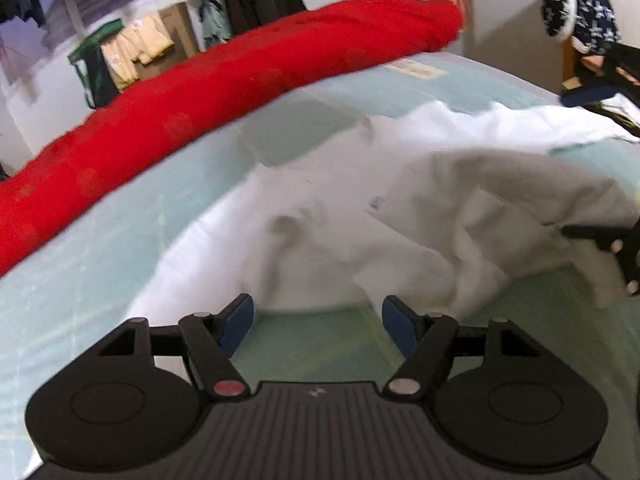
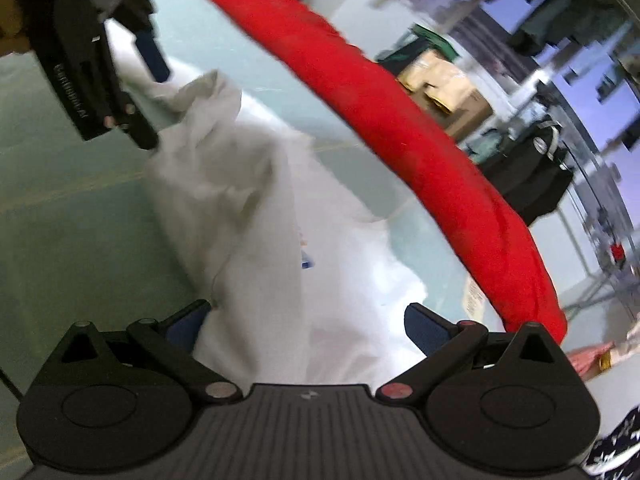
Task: Fold clothes
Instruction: 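Fold the lifted side over the body with the right gripper, then grasp the folded white sweatshirt edge with the left gripper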
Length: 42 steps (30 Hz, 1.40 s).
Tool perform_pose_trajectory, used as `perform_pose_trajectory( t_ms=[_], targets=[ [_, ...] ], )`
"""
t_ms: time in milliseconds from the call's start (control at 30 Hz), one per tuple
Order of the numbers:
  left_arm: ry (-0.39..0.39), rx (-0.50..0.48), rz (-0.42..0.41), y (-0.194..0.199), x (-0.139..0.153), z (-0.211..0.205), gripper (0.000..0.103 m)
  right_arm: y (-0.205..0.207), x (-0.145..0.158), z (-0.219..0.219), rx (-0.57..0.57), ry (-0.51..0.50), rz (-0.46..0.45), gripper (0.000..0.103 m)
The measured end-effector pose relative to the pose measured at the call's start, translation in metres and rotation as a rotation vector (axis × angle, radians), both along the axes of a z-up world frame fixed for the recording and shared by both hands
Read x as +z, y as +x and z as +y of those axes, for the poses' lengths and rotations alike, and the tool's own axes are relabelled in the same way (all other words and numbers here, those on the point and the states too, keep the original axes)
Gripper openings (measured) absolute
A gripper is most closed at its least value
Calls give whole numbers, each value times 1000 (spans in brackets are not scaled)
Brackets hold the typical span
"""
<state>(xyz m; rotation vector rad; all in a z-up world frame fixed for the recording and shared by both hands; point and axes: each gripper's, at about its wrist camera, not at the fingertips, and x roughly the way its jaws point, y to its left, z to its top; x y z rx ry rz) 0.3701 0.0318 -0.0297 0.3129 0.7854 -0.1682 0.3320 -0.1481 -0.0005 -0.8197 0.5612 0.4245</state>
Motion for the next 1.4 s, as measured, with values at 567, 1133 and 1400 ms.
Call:
perform_pose_trajectory(
  t_ms=[567, 1133, 1400],
  targets=[
    [-86, -100, -48, 0, 37, 0, 66, 15, 1, -26, -116, 99, 56, 103],
    [-36, -502, 268, 48, -5, -68, 54, -56, -4, -37, -51, 128, 162, 103],
    [226, -756, 178, -2, -17, -84, 46, -67, -6, -48, -69, 137, 168, 103]
  ],
)
